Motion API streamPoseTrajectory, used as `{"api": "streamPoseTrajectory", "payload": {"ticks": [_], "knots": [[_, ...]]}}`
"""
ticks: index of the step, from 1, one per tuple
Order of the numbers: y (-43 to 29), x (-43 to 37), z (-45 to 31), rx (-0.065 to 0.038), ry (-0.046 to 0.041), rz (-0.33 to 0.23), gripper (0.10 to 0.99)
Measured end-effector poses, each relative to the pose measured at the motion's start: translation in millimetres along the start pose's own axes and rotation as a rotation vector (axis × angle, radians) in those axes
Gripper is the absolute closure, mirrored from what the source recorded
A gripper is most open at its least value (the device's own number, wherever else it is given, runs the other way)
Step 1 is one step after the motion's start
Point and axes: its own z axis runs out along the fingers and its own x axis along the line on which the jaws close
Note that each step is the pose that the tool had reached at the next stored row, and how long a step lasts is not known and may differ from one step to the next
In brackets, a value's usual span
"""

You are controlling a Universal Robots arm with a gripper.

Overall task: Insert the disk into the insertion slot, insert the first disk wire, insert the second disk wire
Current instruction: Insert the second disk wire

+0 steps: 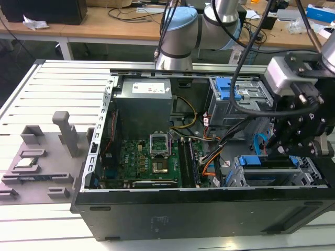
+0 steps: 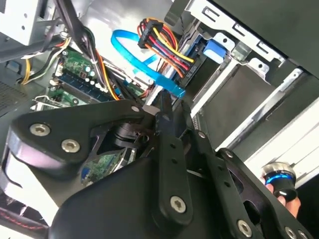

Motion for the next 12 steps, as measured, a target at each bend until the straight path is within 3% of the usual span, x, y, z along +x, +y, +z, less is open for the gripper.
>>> {"api": "streamPoseTrajectory", "payload": {"ticks": [2, 4, 5, 12], "knots": [[0.4, -3.4, -8.6, 0.0, 0.0001, 0.0, 0.871], [0.8, -5.3, -16.5, 0.0, -0.0001, 0.0, 0.98], [0.9, -5.5, -18.5, 0.0, 0.0, 0.0, 0.98], [0.9, -5.5, -18.7, 0.0, -0.0001, 0.0, 0.98]]}}
